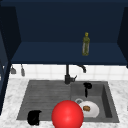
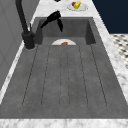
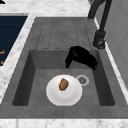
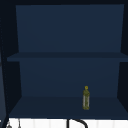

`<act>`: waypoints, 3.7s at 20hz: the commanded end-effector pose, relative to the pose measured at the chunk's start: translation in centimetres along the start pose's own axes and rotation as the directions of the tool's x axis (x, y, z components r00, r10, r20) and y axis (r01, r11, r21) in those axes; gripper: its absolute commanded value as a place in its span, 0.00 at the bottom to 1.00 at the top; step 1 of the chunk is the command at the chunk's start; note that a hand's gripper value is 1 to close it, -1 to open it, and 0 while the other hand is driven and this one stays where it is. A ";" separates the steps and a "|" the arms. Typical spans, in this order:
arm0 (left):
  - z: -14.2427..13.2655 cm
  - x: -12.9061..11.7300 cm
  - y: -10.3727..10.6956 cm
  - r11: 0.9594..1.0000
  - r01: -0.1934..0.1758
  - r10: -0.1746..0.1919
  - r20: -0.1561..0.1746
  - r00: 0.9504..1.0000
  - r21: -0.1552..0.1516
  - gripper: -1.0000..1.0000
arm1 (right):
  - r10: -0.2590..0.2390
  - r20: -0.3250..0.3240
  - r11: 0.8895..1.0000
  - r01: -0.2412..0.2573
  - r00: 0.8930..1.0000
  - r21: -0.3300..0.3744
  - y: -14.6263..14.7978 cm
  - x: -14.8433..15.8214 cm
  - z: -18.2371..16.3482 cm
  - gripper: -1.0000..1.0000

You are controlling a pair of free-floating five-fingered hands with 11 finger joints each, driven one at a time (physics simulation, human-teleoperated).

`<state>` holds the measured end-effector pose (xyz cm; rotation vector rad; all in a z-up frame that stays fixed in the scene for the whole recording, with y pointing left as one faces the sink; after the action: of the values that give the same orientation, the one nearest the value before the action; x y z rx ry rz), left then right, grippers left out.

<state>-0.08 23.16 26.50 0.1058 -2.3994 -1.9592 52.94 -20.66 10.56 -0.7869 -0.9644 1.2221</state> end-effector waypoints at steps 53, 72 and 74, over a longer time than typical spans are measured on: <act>0.0 0.0 0.0 1.000 0.000 0.000 0.000 1.000 0.000 0.50 | -0.332 0.303 0.943 0.327 0.893 0.069 -7.0 5.6 -8.8 0.00; 0.0 0.0 0.0 1.000 0.000 0.000 0.000 1.000 0.000 0.50 | -0.433 0.364 0.901 0.386 0.825 0.197 -6.3 7.6 -11.3 1.00; 0.0 0.0 0.0 1.000 0.000 0.000 0.000 1.000 0.000 0.50 | -0.441 0.371 0.897 0.391 0.817 0.205 -6.1 8.0 -11.9 1.00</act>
<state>-0.08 23.16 26.50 0.1058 -2.3994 -1.9592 66.23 -14.79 13.41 -0.3118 -1.2913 1.0676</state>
